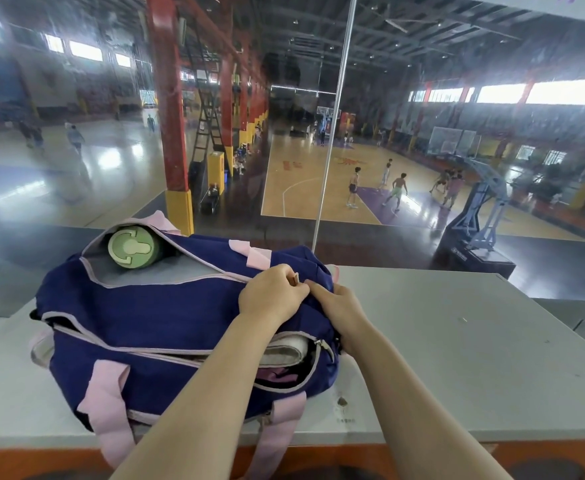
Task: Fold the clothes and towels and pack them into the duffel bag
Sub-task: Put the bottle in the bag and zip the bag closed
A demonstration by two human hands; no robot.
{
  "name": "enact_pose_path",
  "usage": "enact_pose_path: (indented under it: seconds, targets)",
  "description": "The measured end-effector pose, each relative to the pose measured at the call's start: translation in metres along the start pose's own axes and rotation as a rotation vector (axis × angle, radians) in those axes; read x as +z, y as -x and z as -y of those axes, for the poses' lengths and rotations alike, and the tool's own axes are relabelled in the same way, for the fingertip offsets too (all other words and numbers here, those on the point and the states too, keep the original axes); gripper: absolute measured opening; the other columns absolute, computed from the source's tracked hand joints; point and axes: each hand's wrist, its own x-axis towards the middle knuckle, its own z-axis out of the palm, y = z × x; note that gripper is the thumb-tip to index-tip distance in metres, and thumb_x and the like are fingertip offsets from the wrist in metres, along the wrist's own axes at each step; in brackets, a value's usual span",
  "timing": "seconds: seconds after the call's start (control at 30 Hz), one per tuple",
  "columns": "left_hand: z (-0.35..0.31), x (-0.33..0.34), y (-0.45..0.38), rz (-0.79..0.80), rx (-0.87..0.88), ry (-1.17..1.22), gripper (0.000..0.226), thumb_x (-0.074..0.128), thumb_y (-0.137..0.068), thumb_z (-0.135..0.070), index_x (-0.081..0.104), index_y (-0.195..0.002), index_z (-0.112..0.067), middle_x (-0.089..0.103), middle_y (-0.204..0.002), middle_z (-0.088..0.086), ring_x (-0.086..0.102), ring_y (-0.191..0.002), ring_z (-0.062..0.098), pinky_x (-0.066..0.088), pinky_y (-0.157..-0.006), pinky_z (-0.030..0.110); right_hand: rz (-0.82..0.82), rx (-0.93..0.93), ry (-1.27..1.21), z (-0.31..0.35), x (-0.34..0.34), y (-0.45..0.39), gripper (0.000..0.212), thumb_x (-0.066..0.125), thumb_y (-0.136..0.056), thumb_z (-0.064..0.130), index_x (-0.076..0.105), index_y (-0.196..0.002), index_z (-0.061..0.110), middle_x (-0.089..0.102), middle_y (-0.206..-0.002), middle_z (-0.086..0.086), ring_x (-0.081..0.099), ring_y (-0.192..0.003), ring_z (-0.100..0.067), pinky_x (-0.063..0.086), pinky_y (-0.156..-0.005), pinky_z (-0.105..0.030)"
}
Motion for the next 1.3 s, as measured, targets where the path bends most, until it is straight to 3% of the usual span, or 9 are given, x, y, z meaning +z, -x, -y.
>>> enact_pose_path:
  seconds: [0.17,0.4,0.57,0.67,0.8,1.0,1.13,1.2,1.3]
  targets:
    - [-0.005,0.002,0.003,-0.025,0.025,-0.119,0.033,0.048,-0.092,-0.042,0.042,-0.066,-0.022,0.052,-0.067,-0.006,0.05,-0.066,0.015,0.032,-0.055,0.029,-0.032,-0.055,0.049,-0.002,0.002,-0.003,0.022,0.064,-0.088,0.03,0.07,-0.095,0.011,0.073,-0.096,-0.015,0.069,-0.089,-0.026,0.057,-0.076,-0.038]
    - [0.012,-0.015,0.005,-0.244,0.115,-0.167,0.017,0.044,-0.097,-0.027,0.047,-0.082,-0.02,0.06,-0.088,0.002,0.049,-0.081,0.021,0.035,-0.058,0.033,-0.112,-0.146,0.153,-0.002,0.002,-0.015,0.023,0.061,-0.084,0.033,0.067,-0.1,0.017,0.073,-0.093,-0.007,0.068,-0.089,-0.026,0.056,-0.083,-0.048]
    - [0.075,-0.081,0.008,-0.457,0.02,-0.223,0.026,0.048,-0.095,-0.022,0.039,-0.072,-0.017,0.049,-0.077,0.0,0.046,-0.071,0.022,0.032,-0.054,0.033,-0.188,-0.187,0.277,-0.003,-0.002,-0.023,0.022,0.059,-0.084,0.031,0.067,-0.096,0.015,0.072,-0.089,-0.006,0.067,-0.087,-0.029,0.055,-0.081,-0.047]
    - [0.134,-0.124,0.006,-0.563,-0.06,-0.25,0.017,0.048,-0.095,-0.02,0.049,-0.079,-0.013,0.057,-0.088,0.009,0.054,-0.083,0.032,0.038,-0.062,0.037,-0.224,-0.216,0.382,0.001,0.003,-0.025,0.023,0.058,-0.088,0.029,0.066,-0.099,0.011,0.07,-0.093,-0.008,0.064,-0.089,-0.03,0.053,-0.08,-0.041]
    - [0.174,-0.15,0.0,-0.507,-0.14,-0.258,0.02,0.052,-0.094,-0.027,0.05,-0.077,-0.016,0.061,-0.091,0.012,0.054,-0.089,0.036,0.043,-0.07,0.042,-0.245,-0.235,0.464,0.002,0.011,-0.023,0.026,0.056,-0.088,0.033,0.064,-0.101,0.011,0.068,-0.094,-0.007,0.063,-0.089,-0.029,0.049,-0.075,-0.034]
    - [0.183,-0.155,-0.008,-0.42,-0.268,-0.155,0.024,0.052,-0.096,-0.028,0.057,-0.101,-0.006,0.061,-0.105,0.016,0.057,-0.094,0.036,0.042,-0.072,0.042,-0.283,-0.266,0.568,0.004,0.012,-0.018,0.023,0.055,-0.092,0.031,0.066,-0.097,0.012,0.066,-0.09,-0.008,0.061,-0.087,-0.031,0.041,-0.071,-0.031]
    - [0.19,-0.158,-0.006,-0.449,-0.29,-0.099,0.018,0.05,-0.096,-0.024,0.053,-0.096,-0.007,0.055,-0.099,0.012,0.052,-0.084,0.029,0.04,-0.069,0.039,-0.298,-0.268,0.615,0.009,0.013,-0.016,0.019,0.055,-0.092,0.031,0.063,-0.086,0.016,0.061,-0.081,-0.005,0.058,-0.081,-0.03,0.039,-0.07,-0.031]
    - [0.206,-0.166,-0.003,-0.489,-0.338,-0.036,0.015,0.051,-0.092,-0.021,0.05,-0.086,-0.007,0.057,-0.099,0.015,0.054,-0.085,0.034,0.044,-0.073,0.042,-0.316,-0.269,0.625,0.009,0.006,-0.017,0.019,0.054,-0.092,0.03,0.062,-0.082,0.016,0.062,-0.079,-0.007,0.059,-0.082,-0.032,0.04,-0.07,-0.032]
    - [0.235,-0.176,0.005,-0.505,-0.403,-0.012,0.02,0.055,-0.091,-0.024,0.049,-0.078,-0.011,0.058,-0.096,0.02,0.055,-0.085,0.038,0.047,-0.078,0.045,-0.316,-0.272,0.642,0.009,0.0,-0.02,0.02,0.053,-0.092,0.028,0.066,-0.087,0.014,0.064,-0.081,-0.009,0.058,-0.082,-0.031,0.042,-0.072,-0.033]
